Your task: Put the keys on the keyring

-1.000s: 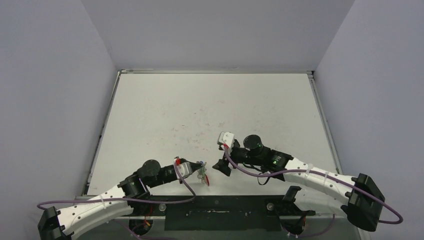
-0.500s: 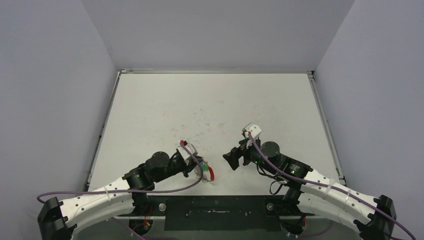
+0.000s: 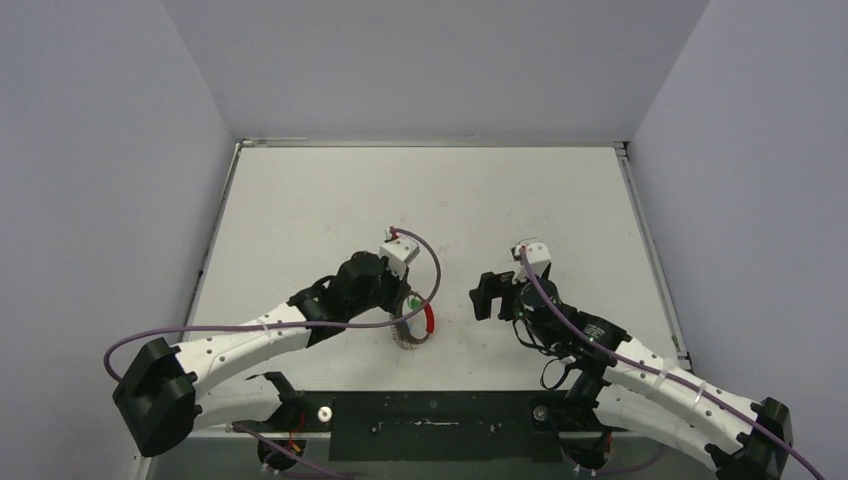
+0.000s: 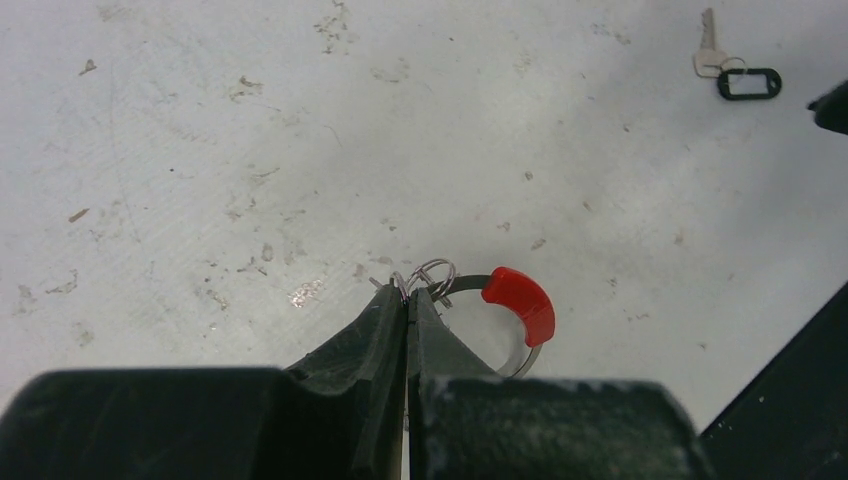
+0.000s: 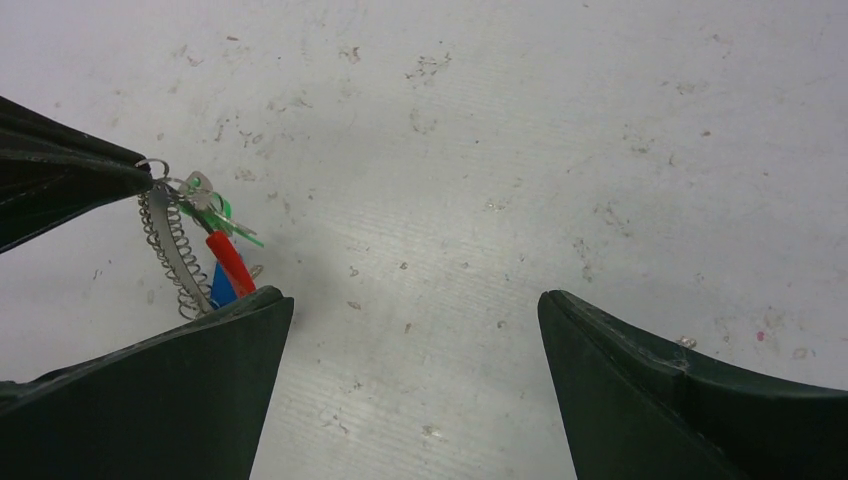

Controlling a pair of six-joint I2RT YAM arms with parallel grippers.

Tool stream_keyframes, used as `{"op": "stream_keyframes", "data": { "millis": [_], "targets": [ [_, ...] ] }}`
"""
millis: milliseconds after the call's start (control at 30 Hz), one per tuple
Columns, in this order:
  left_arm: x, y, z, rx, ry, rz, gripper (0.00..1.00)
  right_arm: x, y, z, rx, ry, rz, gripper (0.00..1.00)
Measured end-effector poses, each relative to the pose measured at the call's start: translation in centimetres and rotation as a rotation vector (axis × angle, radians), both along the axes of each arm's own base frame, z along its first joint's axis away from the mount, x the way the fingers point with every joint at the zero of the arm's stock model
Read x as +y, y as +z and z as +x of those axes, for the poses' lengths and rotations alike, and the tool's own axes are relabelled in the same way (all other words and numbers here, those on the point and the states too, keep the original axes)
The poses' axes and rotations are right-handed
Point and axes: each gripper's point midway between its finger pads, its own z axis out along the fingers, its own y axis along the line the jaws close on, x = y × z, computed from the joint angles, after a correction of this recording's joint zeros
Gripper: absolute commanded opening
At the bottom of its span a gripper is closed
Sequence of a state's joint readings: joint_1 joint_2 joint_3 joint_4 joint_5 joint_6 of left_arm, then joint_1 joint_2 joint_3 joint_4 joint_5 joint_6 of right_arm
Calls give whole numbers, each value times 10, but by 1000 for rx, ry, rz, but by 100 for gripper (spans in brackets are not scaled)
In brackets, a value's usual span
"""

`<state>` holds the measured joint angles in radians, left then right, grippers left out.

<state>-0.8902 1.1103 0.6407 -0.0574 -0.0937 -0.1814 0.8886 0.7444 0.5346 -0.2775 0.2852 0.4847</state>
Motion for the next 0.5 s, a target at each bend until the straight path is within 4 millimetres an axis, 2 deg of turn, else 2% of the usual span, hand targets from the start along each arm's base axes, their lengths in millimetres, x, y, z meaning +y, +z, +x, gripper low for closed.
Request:
{"op": "stream_keyframes", "data": {
  "millis": [33,67,100,167,233,400,500],
  "targets": [
    [2,-1,8,8,18,3,3,-2,-1,1,9,-14,2,100],
    [3,-2,13,16,29,4,15,-4,-3,3,21,-29,3,100],
    [4,-3,21,24,47,4,32,-6,-5,4,33,-42,3,100],
    [5,-4,31,35,67,1,60,-8,-13,7,65,-55,-2,100],
    [4,-2,41,44,81,-8,75,-9,-24,8,112,-61,-12,100],
    [-4,16,57,50,105,-57,87,-4,-44,10,218,-45,9,100],
    [2,22,63,76,145,-77,91,6,-55,13,272,-16,32,100]
  ]
}}
